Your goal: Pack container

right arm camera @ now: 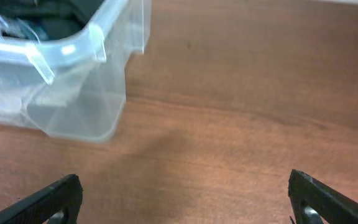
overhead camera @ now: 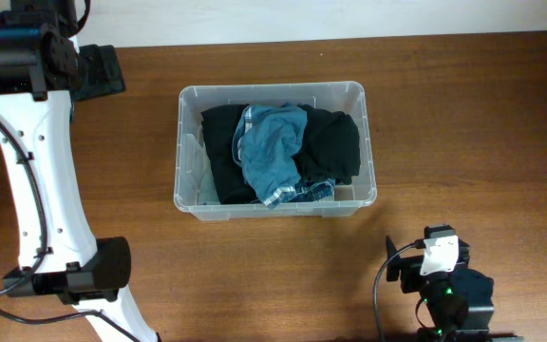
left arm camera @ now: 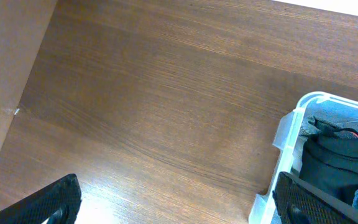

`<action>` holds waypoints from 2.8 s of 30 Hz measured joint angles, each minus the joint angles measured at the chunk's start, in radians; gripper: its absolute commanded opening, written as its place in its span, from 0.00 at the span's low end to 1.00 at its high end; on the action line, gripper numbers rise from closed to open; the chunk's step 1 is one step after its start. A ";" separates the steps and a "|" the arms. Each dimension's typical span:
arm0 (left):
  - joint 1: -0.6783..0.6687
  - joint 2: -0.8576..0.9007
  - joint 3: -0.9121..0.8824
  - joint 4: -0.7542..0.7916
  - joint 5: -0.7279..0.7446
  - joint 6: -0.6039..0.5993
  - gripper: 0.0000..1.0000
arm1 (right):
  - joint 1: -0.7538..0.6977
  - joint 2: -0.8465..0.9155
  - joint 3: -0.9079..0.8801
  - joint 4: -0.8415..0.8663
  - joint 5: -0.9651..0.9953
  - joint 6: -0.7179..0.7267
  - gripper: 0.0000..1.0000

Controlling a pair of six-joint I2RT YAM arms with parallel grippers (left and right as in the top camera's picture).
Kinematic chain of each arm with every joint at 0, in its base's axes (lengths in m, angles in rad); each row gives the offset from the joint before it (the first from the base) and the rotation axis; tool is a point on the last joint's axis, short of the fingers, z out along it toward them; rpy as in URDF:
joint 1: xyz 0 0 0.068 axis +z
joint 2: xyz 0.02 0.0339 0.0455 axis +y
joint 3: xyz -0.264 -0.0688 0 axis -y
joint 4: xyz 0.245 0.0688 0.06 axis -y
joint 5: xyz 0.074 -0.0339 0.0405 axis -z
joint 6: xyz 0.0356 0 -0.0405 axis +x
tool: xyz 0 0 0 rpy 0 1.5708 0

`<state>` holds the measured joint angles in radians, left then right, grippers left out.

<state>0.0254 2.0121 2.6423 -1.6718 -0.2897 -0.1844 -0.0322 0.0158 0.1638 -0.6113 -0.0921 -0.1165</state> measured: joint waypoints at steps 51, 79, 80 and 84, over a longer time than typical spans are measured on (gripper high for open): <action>-0.052 -0.897 -1.476 0.997 0.156 0.290 0.99 | 0.000 -0.002 -0.002 0.010 -0.004 -0.001 0.99; -0.069 -1.995 -2.546 1.387 0.142 0.349 0.99 | -0.001 -0.003 -0.002 0.010 -0.004 -0.001 0.99; -0.069 -1.997 -2.546 1.387 0.133 0.349 0.99 | -0.001 -0.003 -0.002 0.010 -0.004 0.000 0.98; -0.069 -1.997 -2.546 1.387 0.117 0.349 0.99 | -0.001 -0.003 -0.002 0.011 -0.004 0.000 0.99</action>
<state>-0.0441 0.0154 0.0959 -0.2852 -0.1726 0.1646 -0.0334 0.0128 0.1623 -0.6006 -0.0959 -0.1165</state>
